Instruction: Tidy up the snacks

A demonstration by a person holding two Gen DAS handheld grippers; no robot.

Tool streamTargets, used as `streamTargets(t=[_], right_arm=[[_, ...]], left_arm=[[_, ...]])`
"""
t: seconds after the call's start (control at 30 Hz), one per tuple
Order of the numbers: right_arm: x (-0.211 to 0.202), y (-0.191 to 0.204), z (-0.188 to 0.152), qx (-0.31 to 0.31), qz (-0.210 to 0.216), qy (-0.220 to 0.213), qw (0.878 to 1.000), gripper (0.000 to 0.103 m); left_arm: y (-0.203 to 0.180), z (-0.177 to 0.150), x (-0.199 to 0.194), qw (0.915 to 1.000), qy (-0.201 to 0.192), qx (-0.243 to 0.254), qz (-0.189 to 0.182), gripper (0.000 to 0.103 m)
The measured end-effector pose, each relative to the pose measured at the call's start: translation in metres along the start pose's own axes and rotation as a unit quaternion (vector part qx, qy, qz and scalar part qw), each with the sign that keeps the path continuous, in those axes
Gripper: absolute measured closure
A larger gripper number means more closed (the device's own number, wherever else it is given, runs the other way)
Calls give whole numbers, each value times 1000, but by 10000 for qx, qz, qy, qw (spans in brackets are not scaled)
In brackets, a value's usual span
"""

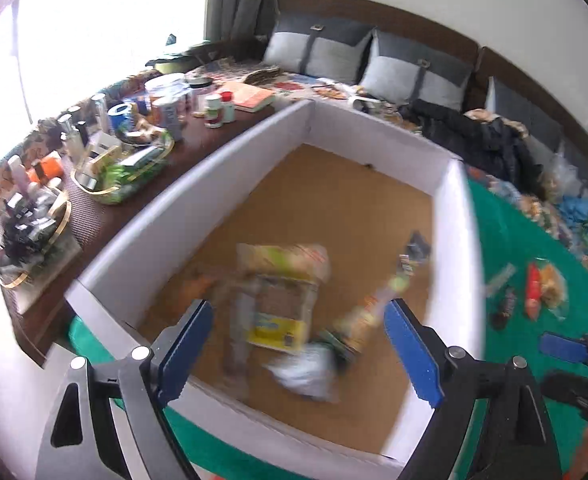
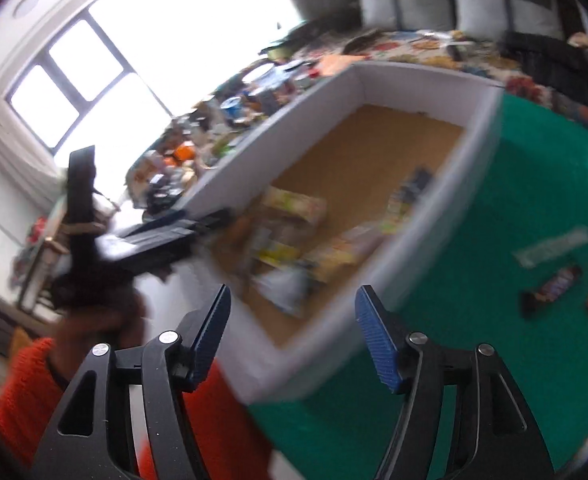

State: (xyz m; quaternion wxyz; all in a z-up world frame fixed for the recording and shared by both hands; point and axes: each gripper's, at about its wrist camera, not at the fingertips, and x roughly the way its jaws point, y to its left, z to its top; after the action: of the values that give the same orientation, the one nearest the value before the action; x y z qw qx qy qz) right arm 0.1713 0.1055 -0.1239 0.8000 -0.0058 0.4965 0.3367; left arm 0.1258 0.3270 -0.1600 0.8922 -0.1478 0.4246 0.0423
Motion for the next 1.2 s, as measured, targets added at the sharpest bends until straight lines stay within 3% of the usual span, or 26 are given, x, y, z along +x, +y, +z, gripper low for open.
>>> streamTargets(t=[0.07, 0.13, 0.23, 0.27, 0.33, 0.47, 0.6, 0.77, 0.93, 0.97, 1.2], right_arm=[[-15, -26, -24, -86, -524, -139, 9985, 32], [-33, -66, -61, -213, -1451, -251, 9889, 31], [-59, -134, -124, -110, -2686, -218, 9630, 31], [-69, -150, -135, -24, -2874, -191, 9576, 31], [-92, -195, -174, 392, -3360, -99, 9410, 31], [-137, -265, -226, 1345, -3914, -228, 9101, 31], [-161, -300, -249, 1961, -3863, -597, 8993, 24], [-165, -306, -248, 2058, -3917, -756, 8936, 22], [-167, -301, -253, 2106, -3915, -747, 8926, 17], [-168, -299, -258, 2100, -3921, -745, 8925, 17], [-169, -297, -262, 2107, -3932, -744, 8919, 16]], left_arm=[[-23, -13, -10, 9994, -66, 50, -333, 16], [-47, -21, -19, 9978, -90, 130, -636, 16], [-102, -41, -27, 9915, -54, 419, -1230, 8], [-124, -49, -27, 9884, -28, 536, -1417, 2], [-167, -68, -16, 9825, 106, 760, -1698, 0], [-240, -107, 29, 9752, 695, 1320, -1634, 0], [-286, -133, 63, 9710, 880, 1661, -1478, 0], [-325, -144, 96, 9675, 899, 2034, -1203, 0], [-331, -153, 117, 9644, 898, 2294, -962, 0], [-333, -156, 117, 9639, 731, 2423, -825, 0], [-329, -158, 118, 9650, 637, 2381, -894, 0]])
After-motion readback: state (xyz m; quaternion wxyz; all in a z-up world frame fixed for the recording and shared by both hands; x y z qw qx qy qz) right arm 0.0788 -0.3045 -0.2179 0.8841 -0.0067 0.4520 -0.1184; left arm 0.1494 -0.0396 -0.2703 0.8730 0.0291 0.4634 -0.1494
